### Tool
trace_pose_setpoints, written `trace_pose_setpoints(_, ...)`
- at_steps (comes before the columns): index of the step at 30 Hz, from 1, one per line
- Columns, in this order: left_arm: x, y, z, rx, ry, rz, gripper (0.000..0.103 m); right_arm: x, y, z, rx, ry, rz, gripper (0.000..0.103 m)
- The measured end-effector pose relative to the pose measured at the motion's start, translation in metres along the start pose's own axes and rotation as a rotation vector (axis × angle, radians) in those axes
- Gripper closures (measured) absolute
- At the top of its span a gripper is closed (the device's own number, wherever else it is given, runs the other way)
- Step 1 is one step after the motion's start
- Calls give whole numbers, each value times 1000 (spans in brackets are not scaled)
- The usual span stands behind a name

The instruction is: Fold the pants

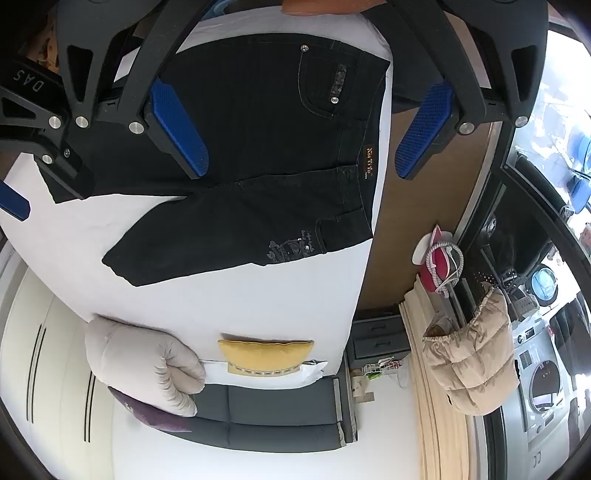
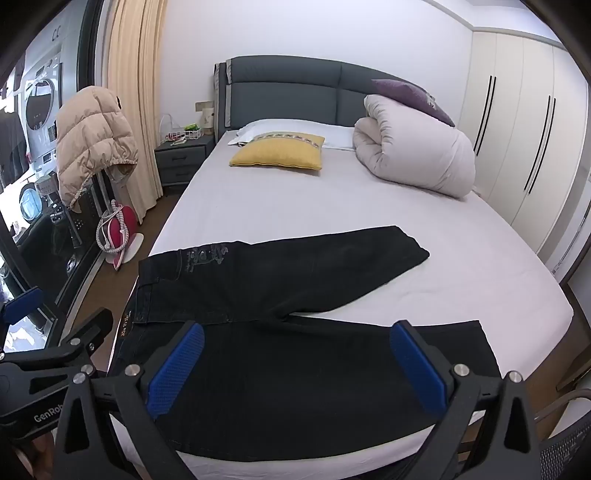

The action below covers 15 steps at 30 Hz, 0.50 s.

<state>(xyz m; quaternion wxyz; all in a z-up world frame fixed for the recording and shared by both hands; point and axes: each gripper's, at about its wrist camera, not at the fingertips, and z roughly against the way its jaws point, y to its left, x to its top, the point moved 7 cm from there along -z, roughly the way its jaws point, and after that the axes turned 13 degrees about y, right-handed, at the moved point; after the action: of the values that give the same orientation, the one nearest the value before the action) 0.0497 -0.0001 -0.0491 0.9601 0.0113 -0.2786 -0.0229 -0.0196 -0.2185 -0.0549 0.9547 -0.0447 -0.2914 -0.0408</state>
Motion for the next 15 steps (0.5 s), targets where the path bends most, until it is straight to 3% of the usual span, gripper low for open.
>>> trace_pose_setpoints(15, 0, 0, 0, 2, 5, 0, 0, 0, 0, 0, 1, 1, 0, 0)
